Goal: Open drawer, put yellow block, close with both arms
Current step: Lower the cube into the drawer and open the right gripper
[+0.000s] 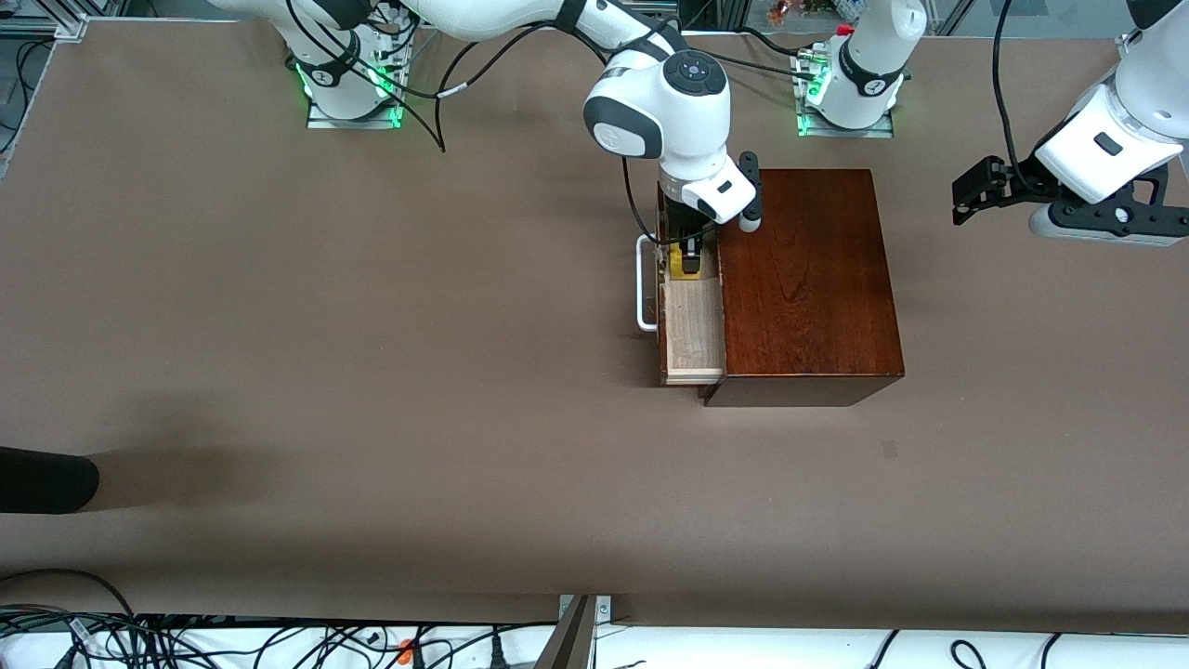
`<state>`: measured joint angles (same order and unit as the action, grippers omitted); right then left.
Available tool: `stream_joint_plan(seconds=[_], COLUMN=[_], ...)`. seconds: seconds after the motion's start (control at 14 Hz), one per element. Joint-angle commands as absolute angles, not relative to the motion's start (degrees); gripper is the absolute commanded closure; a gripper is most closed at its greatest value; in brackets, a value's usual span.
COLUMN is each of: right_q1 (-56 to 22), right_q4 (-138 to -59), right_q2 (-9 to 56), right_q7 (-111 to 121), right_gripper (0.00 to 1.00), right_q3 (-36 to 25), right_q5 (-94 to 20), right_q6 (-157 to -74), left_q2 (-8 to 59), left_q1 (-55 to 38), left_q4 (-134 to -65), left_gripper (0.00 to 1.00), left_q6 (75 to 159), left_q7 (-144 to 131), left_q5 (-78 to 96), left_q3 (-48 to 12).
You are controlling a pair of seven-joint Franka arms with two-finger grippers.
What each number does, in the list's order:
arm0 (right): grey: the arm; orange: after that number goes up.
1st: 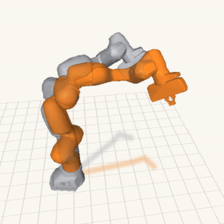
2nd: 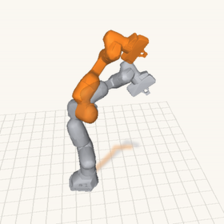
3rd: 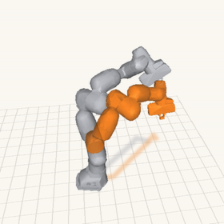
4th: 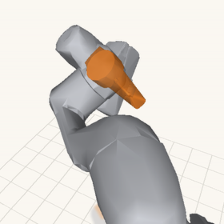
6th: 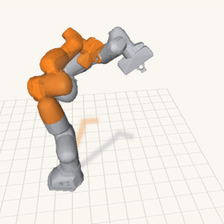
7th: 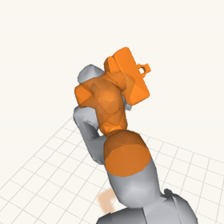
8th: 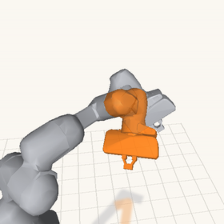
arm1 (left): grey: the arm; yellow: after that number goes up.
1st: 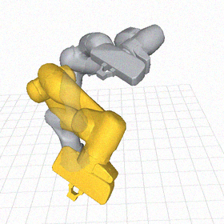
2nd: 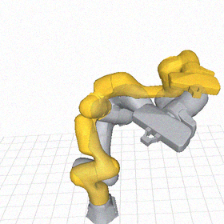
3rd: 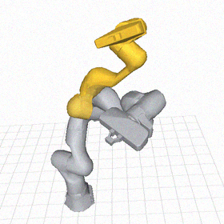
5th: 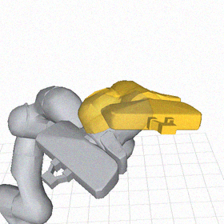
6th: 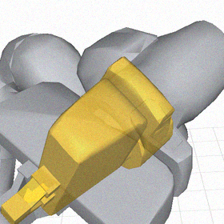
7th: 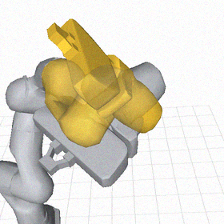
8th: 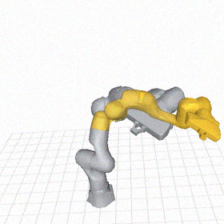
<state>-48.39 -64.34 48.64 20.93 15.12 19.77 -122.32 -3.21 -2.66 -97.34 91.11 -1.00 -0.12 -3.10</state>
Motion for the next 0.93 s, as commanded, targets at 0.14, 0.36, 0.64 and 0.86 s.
stream_joint_plan(seconds=[0.14, 0.36, 0.64, 0.86], right_q1=[-48.7, -48.5, -42.4, -31.4], right_q4=[-62.5, -60.3, -56.8, -57.0], right_q2=[49.1, 47.6, 41.8, 36.5], right_q7=[21.3, 21.1, 20.4, 21.9], right_gripper=[0.00, 0.00, 0.00, 0.00], right_q3=[14.5, 14.9, 14.8, 14.9], right_q5=[20.6, 19.0, 10.8, 0.5], right_q6=[-121.0, -116.1, -106.0, -102.3], left_q2=[-3.6, -3.6, -3.5, -2.4], left_q1=[-2.7, -2.7, -3.6, -4.2], left_q4=[-96.7, -96.7, -96.7, -96.6], left_gripper=[0.00, 0.00, 0.00, 0.00], left_q6=[89.7, 88.2, 87.5, 85.6], left_q7=[0.2, 2.7, 9.5, 17.5], left_q5=[1.3, 1.3, 1.3, 1.4], left_q3=[-2.9, -2.8, -3.3, -6.3])
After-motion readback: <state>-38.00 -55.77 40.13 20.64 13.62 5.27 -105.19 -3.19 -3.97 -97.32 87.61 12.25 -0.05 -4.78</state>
